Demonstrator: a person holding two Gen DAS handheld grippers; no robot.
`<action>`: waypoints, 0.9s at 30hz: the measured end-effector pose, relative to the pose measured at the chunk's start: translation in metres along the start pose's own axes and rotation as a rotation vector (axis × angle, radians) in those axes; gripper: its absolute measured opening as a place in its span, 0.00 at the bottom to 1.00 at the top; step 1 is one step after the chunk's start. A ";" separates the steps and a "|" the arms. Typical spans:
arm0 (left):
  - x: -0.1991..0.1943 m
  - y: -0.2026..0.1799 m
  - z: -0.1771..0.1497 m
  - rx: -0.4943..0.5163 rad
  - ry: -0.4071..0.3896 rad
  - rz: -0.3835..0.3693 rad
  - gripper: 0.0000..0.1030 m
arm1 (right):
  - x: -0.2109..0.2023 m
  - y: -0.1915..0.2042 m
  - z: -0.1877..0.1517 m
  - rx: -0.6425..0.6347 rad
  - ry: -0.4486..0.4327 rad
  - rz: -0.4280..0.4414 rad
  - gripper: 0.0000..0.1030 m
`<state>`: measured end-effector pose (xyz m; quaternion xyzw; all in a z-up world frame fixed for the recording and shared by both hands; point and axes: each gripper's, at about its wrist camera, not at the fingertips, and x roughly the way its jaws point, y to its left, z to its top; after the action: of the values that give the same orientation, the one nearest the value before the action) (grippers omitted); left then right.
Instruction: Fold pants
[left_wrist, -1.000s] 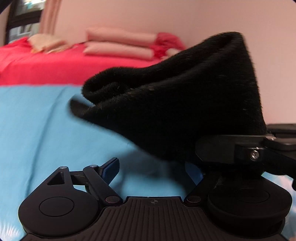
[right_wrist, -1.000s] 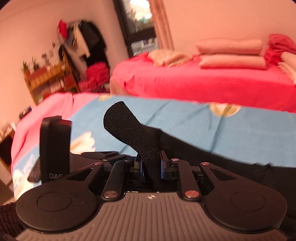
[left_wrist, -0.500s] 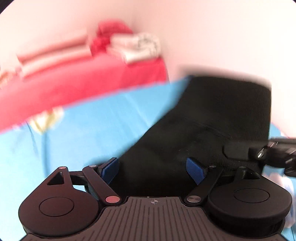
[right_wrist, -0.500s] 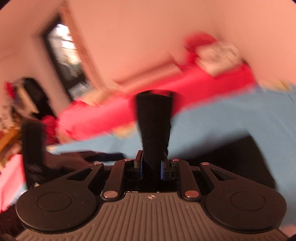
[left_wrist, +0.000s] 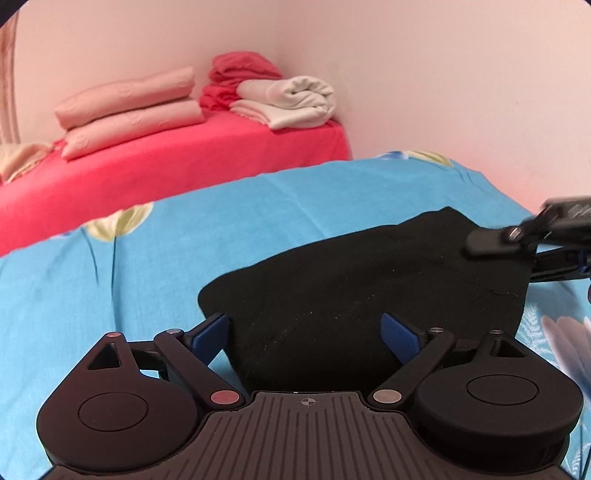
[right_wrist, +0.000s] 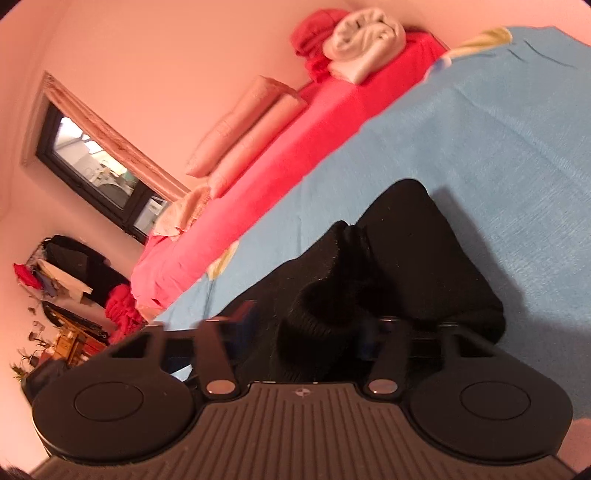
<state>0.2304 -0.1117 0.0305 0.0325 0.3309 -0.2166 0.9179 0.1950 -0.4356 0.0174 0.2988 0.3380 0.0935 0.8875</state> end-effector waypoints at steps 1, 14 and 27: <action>-0.002 0.000 0.000 -0.010 -0.002 -0.001 1.00 | 0.003 0.006 0.000 -0.023 0.008 -0.048 0.20; 0.011 -0.036 -0.001 0.099 -0.027 0.045 1.00 | -0.027 -0.016 -0.002 -0.072 -0.190 -0.140 0.32; 0.006 -0.032 0.000 0.065 0.013 0.072 1.00 | -0.001 0.050 -0.042 -0.574 -0.199 -0.430 0.67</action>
<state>0.2210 -0.1433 0.0293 0.0755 0.3284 -0.1940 0.9213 0.1690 -0.3763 0.0229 -0.0324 0.2654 -0.0338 0.9630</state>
